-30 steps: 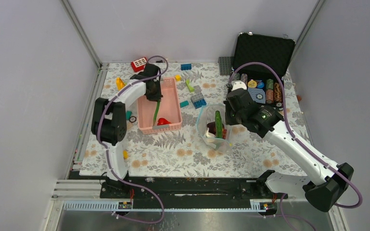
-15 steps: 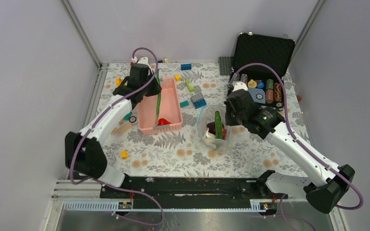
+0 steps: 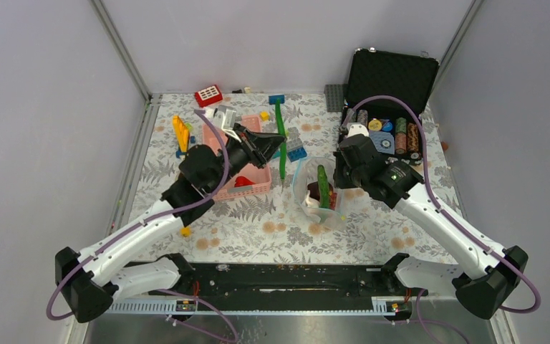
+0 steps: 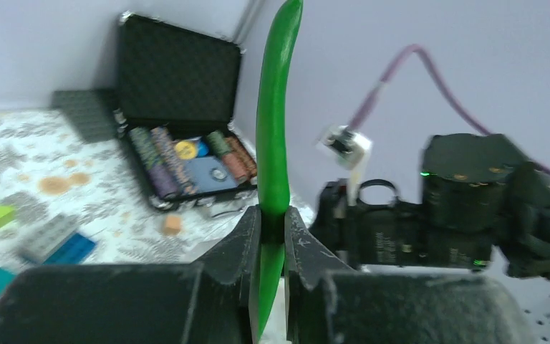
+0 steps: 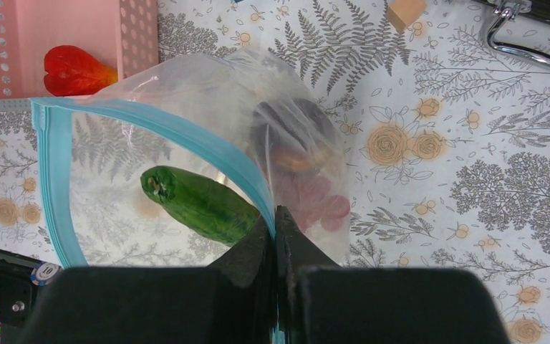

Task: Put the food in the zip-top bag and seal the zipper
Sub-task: Pick up the fake vegetable from the bin, then place the fake vegetable in the zipper food storage bag.

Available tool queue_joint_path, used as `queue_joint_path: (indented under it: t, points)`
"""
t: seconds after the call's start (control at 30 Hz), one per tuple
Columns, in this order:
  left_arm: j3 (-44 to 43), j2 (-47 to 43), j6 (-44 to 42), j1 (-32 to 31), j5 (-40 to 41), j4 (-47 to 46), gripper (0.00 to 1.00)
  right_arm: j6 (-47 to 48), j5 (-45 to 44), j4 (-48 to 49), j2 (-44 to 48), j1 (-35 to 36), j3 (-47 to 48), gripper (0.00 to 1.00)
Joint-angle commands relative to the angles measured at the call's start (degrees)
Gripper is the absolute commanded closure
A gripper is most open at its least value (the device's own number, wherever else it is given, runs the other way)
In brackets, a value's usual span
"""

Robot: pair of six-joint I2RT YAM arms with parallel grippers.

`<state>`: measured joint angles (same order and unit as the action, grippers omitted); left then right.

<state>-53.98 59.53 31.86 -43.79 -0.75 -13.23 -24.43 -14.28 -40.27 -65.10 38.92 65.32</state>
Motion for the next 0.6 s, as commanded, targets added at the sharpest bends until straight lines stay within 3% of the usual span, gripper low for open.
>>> queue_joint_path:
  t: [0.0, 0.37, 0.57]
  points:
    - [5.16, -0.62, 1.29, -4.54, 3.33, -20.67, 1.0, -1.49, 1.64, 2.16, 1.83, -0.43, -1.03, 1.0]
    - [7.3, 6.1, -2.92, -13.42, 8.48, -39.79, 1.0, -1.85, 3.14, 2.36, 2.55, -0.44, -1.5, 1.0]
    - [8.49, 9.61, -4.51, -13.73, 10.58, -39.36, 1.0, -2.24, 3.19, 2.35, 3.46, -0.42, -1.94, 1.0]
